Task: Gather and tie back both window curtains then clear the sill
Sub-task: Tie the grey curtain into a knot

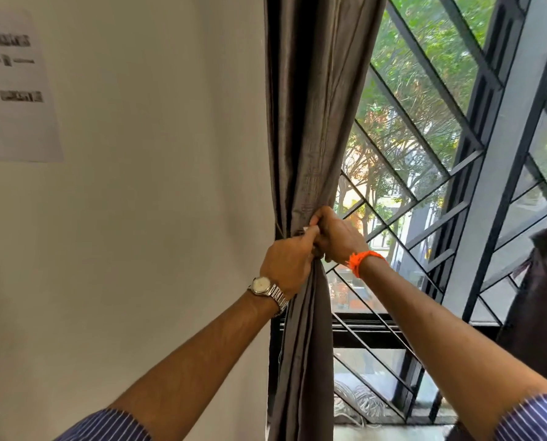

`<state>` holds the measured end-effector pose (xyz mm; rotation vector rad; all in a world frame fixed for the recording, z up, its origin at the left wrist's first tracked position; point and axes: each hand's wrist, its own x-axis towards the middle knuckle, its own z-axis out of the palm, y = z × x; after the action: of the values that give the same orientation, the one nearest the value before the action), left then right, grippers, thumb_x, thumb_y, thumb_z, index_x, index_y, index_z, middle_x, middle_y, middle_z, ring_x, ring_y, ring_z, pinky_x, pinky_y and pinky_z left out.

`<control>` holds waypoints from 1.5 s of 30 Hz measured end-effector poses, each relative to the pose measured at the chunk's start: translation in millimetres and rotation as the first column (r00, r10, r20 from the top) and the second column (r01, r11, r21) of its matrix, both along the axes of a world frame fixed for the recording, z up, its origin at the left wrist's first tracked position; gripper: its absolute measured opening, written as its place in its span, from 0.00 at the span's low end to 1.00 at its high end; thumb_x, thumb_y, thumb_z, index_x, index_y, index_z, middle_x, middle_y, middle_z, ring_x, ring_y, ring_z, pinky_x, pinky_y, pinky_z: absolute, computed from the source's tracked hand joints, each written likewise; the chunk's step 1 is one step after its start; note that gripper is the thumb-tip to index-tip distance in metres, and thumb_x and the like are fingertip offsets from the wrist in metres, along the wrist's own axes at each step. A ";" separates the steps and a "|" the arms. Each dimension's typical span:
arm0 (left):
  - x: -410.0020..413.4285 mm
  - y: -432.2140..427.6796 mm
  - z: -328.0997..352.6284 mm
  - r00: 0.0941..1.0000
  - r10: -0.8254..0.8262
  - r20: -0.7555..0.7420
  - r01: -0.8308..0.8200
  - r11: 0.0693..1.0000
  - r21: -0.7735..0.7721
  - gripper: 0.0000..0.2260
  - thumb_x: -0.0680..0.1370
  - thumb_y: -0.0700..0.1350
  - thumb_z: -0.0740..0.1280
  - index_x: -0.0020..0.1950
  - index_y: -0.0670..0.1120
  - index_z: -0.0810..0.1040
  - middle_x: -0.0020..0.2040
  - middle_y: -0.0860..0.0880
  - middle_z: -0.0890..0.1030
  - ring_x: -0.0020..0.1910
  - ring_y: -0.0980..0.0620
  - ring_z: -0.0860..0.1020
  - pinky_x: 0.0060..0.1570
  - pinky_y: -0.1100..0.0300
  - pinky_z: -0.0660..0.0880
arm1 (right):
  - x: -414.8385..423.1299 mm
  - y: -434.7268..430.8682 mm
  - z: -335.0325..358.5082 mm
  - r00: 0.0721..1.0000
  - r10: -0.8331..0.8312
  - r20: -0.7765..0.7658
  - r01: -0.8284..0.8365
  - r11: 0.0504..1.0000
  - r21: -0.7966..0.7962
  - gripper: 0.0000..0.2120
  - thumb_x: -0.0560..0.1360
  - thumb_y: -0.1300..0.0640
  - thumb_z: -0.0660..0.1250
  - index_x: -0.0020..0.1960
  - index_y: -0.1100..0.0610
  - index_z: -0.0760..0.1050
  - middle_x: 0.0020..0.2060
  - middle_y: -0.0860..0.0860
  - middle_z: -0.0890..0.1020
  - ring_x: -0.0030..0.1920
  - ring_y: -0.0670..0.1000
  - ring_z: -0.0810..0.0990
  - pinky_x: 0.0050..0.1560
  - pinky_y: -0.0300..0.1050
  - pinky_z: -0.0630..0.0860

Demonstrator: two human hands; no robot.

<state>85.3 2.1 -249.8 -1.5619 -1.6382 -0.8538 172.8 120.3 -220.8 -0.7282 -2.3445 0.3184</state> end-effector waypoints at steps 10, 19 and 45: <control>10.4 -6.4 2.6 0.994 0.059 0.087 -0.047 0.990 -0.130 0.15 0.73 0.32 0.64 0.60 0.39 0.77 0.51 0.41 0.82 0.50 0.41 0.79 0.52 0.52 0.74 | -12.1 -7.2 -23.1 0.947 -0.099 -0.306 0.021 0.968 -0.250 0.08 0.70 0.53 0.70 0.34 0.49 0.75 0.34 0.54 0.84 0.36 0.55 0.84 0.41 0.56 0.83; -20.2 2.6 2.5 0.937 0.002 0.349 0.062 0.983 -0.171 0.13 0.73 0.36 0.68 0.56 0.43 0.82 0.52 0.46 0.84 0.51 0.48 0.81 0.50 0.63 0.75 | 4.9 -17.3 -41.3 0.974 0.154 -0.164 -0.166 0.984 -0.059 0.15 0.71 0.65 0.72 0.57 0.59 0.78 0.48 0.49 0.75 0.43 0.58 0.80 0.45 0.54 0.81; -50.9 -12.3 12.7 0.590 -0.173 0.788 0.430 0.894 -0.126 0.13 0.69 0.46 0.77 0.51 0.44 0.85 0.44 0.47 0.85 0.42 0.50 0.84 0.46 0.57 0.82 | 20.8 -30.0 -34.8 0.955 0.110 -0.276 -0.037 0.966 0.256 0.15 0.66 0.59 0.78 0.47 0.58 0.74 0.46 0.53 0.77 0.43 0.50 0.76 0.42 0.43 0.78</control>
<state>34.4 -10.2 -237.1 -1.8710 -2.1950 -1.7053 193.6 90.3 -255.6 -0.4406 -2.0867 0.1466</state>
